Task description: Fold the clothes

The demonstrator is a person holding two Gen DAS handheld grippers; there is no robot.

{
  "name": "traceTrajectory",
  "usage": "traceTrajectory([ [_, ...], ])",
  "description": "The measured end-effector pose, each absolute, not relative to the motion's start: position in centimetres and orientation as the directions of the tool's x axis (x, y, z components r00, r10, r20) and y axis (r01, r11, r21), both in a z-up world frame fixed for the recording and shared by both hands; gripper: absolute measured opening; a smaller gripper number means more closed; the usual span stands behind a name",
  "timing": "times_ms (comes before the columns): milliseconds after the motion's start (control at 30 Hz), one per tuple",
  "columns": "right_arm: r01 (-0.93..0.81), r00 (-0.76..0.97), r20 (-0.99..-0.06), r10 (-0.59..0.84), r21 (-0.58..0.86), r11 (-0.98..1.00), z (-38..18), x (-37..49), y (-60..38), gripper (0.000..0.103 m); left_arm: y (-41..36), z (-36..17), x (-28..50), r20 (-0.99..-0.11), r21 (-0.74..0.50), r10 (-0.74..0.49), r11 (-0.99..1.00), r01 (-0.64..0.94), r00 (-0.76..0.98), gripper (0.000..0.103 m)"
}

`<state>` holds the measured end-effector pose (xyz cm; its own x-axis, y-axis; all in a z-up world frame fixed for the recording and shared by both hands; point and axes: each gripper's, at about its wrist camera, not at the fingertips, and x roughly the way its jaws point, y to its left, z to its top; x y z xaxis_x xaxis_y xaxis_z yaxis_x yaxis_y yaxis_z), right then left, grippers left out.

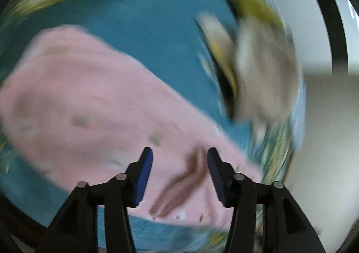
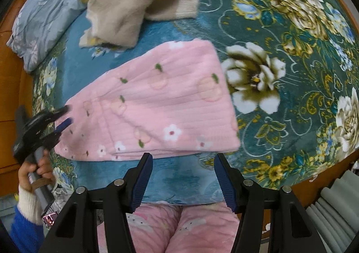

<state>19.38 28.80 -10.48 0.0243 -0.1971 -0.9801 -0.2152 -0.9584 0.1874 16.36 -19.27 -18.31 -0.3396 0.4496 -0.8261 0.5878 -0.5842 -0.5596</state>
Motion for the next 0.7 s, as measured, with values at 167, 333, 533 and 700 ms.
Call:
traceTrajectory([
  [167,-0.173,0.038,-0.983,-0.18,0.171,-0.97,-10.5,18.7,26.3,0.061,-32.4,-17.7,24.5,-0.8,-0.597,0.267,-0.253,0.762,-0.538,0.06],
  [333,-0.125,0.054,-0.985,-0.161,0.153,-0.98,-10.5,18.2,23.7,0.061,-33.5,-21.3,27.5,-0.847,-0.517,0.295,-0.263,0.814,-0.443,0.063],
  [533,0.006,0.07,-0.995,-0.071,0.072,-0.997,-9.5,18.1,20.0,0.061,-32.5,-26.0,27.8,-0.852,-0.494,0.334,-0.255,0.831,-0.404,0.063],
  [700,0.071,0.077,-0.997,-0.017,0.022,-0.997,-8.7,18.1,18.3,0.061,-33.1,-27.9,26.6,-0.831,-0.526,0.326,-0.199,0.827,-0.45,0.061],
])
